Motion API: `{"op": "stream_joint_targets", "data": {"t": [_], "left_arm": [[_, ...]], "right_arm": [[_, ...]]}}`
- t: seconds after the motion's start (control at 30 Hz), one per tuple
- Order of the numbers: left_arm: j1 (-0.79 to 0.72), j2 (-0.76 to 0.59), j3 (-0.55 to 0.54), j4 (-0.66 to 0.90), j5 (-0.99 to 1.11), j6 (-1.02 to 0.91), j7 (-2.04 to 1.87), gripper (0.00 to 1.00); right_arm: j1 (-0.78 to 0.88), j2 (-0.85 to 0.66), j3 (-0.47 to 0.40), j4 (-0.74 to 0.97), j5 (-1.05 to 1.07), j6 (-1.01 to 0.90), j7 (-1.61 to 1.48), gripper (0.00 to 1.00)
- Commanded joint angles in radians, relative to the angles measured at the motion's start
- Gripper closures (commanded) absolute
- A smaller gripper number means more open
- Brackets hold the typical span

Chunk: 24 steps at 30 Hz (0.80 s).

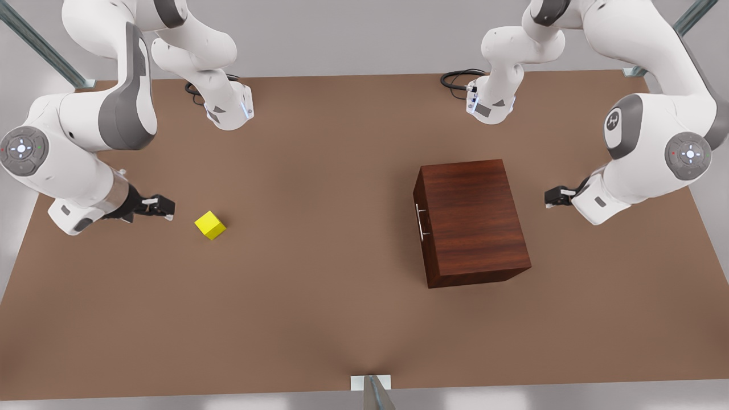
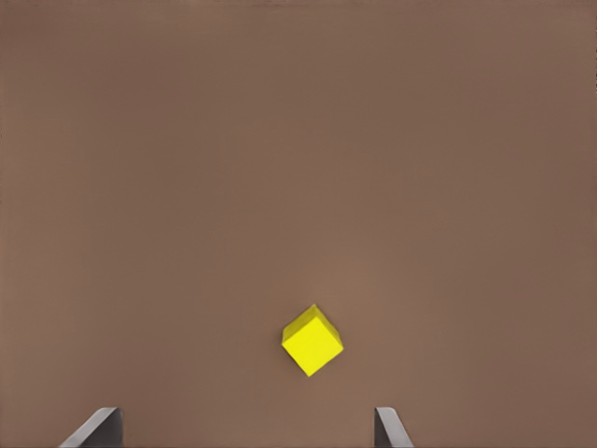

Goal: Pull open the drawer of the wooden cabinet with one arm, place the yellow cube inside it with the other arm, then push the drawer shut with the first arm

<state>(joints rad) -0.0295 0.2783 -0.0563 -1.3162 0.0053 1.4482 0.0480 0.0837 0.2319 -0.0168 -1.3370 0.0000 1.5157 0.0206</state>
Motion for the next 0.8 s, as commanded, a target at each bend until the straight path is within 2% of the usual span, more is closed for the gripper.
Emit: {"op": "stream_joint_targets", "data": {"t": [0.0, 0.1, 0.17, 0.27, 0.33, 0.43, 0.6, 0.63, 0.7, 0.77], "left_arm": [[0.000, 0.002, 0.000, 0.000, 0.004, 0.084, 0.036, 0.00], [-0.094, 0.044, 0.000, 0.012, 0.009, 0.080, -0.142, 0.00], [-0.285, 0.097, -0.002, 0.011, 0.119, 0.073, -0.567, 0.00], [-0.487, 0.209, -0.002, 0.014, 0.151, 0.126, -1.097, 0.00], [-0.538, 0.246, 0.000, 0.012, 0.154, 0.190, -1.232, 0.00], [-0.613, 0.282, 0.000, 0.022, 0.196, 0.267, -1.404, 0.00], [-0.661, 0.329, 0.001, 0.052, 0.236, 0.368, -1.465, 0.00], [-0.675, 0.344, 0.001, 0.066, 0.234, 0.386, -1.470, 0.02], [-0.681, 0.363, 0.001, 0.061, 0.260, 0.379, -1.470, 0.15], [-0.676, 0.390, 0.001, 0.057, 0.280, 0.363, -1.456, 0.20]], "right_arm": [[0.001, -0.002, 0.000, -0.001, 0.001, 0.064, 0.004, 0.00], [0.001, 0.003, 0.000, -0.010, 0.005, 0.066, -0.005, 0.00], [0.001, 0.009, 0.024, -0.074, 0.003, 0.149, -0.030, 0.00], [-0.002, 0.014, 0.063, -0.350, 0.005, 0.449, -0.070, 0.00], [-0.033, 0.011, 0.064, -0.494, 0.005, 0.580, -0.197, 0.00], [-0.076, -0.012, 0.078, -0.628, 0.006, 0.675, -0.319, 0.00], [-0.119, -0.045, 0.107, -0.786, 0.008, 0.802, -0.527, 0.00], [-0.117, -0.028, 0.107, -0.785, 0.006, 0.804, -0.590, 0.00], [-0.117, -0.006, 0.118, -0.780, 0.006, 0.811, -0.683, 0.00], [-0.143, 0.029, 0.118, -0.774, 0.008, 0.842, -0.860, 0.00]]}}
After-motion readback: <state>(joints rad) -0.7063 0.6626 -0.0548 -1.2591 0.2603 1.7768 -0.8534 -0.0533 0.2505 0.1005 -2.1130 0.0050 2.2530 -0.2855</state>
